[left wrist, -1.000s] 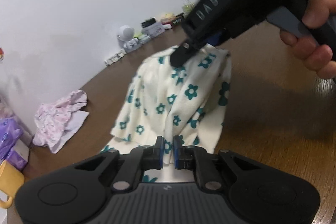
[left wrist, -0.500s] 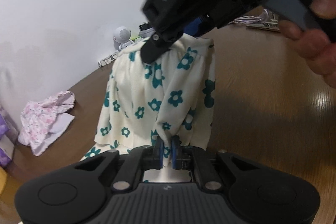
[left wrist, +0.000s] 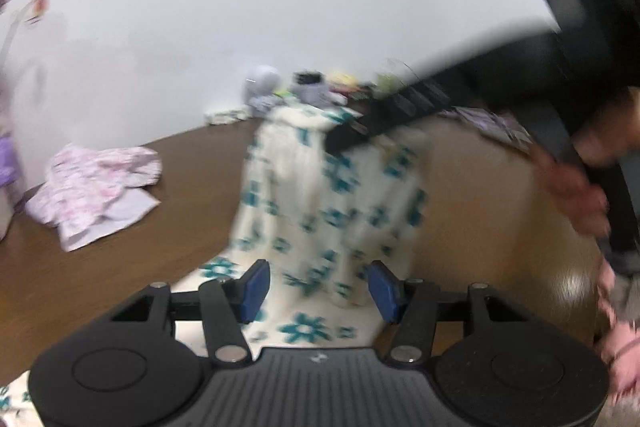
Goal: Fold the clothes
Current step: 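Lift the bundle end up with the right gripper while the left gripper holds the bundle, then fold the lifted end over the bundle with the right gripper toward the left gripper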
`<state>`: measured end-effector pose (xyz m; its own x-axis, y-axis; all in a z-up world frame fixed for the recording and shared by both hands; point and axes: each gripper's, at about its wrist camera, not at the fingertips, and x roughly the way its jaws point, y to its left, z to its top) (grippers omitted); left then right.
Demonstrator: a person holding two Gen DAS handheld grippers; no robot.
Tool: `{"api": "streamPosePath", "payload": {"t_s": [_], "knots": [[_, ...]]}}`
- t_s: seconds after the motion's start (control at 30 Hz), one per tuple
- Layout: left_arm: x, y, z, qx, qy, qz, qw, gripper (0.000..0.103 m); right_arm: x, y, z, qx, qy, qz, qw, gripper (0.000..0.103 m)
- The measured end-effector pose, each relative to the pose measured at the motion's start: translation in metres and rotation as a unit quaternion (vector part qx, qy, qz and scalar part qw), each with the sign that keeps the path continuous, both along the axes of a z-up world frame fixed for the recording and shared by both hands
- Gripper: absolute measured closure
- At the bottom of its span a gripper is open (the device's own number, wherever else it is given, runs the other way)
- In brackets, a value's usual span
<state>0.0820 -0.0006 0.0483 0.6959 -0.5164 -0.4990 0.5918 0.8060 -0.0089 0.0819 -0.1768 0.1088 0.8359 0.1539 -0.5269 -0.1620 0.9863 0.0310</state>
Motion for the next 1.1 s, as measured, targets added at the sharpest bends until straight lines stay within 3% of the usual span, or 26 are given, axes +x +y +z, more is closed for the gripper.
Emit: {"api": "streamPosePath", "payload": {"t_s": [0.1, 0.17, 0.27, 0.47, 0.63, 0.8, 0.93, 1.0, 1.1], "knots": [[0.017, 0.011, 0.003, -0.018, 0.011, 0.043, 0.9989, 0.056, -0.001, 0.009, 0.002, -0.019, -0.002, 0.01, 1.0, 0.083], [0.027, 0.008, 0.002, -0.006, 0.01, 0.055, 0.9984, 0.06, -0.001, 0.014, 0.002, -0.032, -0.003, 0.016, 0.999, 0.083], [0.041, 0.001, -0.002, 0.015, 0.01, 0.066, 0.9977, 0.076, -0.002, 0.021, 0.003, -0.046, -0.003, 0.023, 0.999, 0.083], [0.056, -0.017, -0.016, 0.025, 0.042, 0.037, 0.9981, 0.083, -0.004, 0.025, 0.003, -0.05, -0.006, 0.026, 0.998, 0.083], [0.059, -0.025, -0.025, 0.006, 0.076, -0.006, 0.9971, 0.099, -0.007, 0.024, 0.002, -0.045, -0.011, 0.031, 0.998, 0.083], [0.049, -0.018, -0.024, -0.012, 0.088, -0.009, 0.996, 0.094, -0.006, 0.021, -0.001, -0.037, -0.013, 0.03, 0.999, 0.083], [0.036, -0.005, -0.017, 0.0, 0.063, 0.035, 0.9974, 0.088, -0.007, 0.019, -0.002, -0.034, -0.017, 0.032, 0.999, 0.083], [0.026, 0.005, -0.011, -0.015, 0.06, 0.048, 0.9969, 0.086, -0.007, 0.018, -0.003, -0.036, -0.018, 0.033, 0.999, 0.083], [0.008, 0.017, -0.004, -0.047, 0.061, 0.013, 0.997, 0.082, -0.007, 0.019, -0.003, -0.036, -0.019, 0.034, 0.999, 0.083]]}}
